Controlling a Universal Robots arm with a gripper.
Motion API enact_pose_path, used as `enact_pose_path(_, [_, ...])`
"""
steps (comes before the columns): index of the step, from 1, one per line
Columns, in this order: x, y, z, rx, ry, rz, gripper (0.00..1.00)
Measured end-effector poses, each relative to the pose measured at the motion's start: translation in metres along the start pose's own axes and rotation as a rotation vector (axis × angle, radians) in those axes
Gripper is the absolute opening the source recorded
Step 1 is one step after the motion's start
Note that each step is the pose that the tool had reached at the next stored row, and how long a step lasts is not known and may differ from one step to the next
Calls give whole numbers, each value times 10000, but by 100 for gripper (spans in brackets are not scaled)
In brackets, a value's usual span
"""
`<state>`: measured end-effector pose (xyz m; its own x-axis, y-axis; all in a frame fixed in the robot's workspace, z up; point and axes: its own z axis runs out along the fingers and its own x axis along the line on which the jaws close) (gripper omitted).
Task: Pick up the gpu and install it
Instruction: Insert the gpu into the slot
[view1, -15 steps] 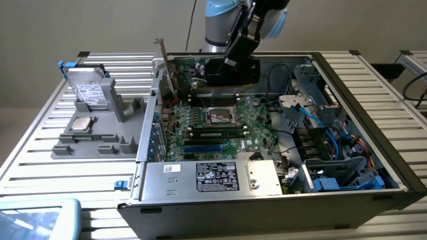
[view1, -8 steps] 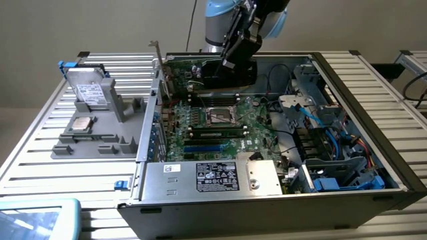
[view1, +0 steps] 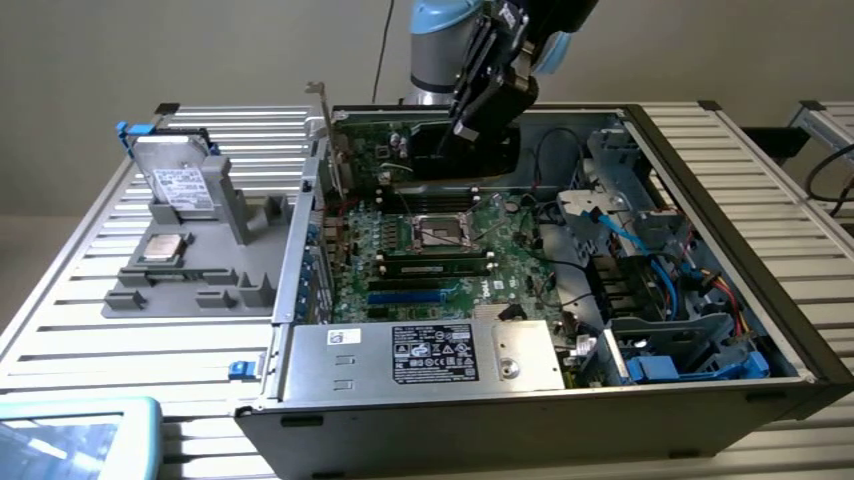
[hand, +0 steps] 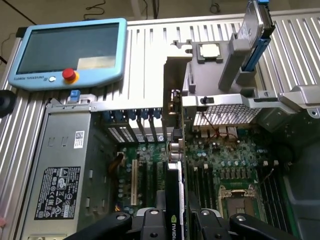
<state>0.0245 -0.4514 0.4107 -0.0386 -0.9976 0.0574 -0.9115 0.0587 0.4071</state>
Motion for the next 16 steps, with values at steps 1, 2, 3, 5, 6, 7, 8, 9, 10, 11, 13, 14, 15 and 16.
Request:
enact_pose_path(1, [-1, -24, -2, -36, 7, -21, 27])
enact_pose_path(2, [-3, -47, -5, -73, 13, -44, 27])
enact_pose_path(3, [-4, -70, -7, -109, 19, -65, 27])
enact_pose_path(5, [-6, -117, -12, -182, 29, -110, 27])
enact_pose_path(6, [-8, -141, -14, -217, 34, -132, 27])
enact_pose_path(7, [-9, -165, -15, -248, 43, -155, 27])
enact_pose_path(8, [-10, -189, -16, -279, 53, -181, 27])
enact_pose_path(9, [-12, -206, -14, -317, 65, -208, 27])
enact_pose_path(10, [-12, -214, -11, -391, 85, -244, 27])
enact_pose_path(11, [-13, -215, -8, -464, 114, -302, 27])
enact_pose_path(13, [-13, -219, -1, -597, 201, -473, 27])
enact_pose_path(14, [-13, -220, 4, -686, 212, -500, 27])
enact_pose_path(15, [-13, -220, 4, -752, 215, -503, 27])
enact_pose_path(16, [-13, -220, 3, -752, 216, -503, 27])
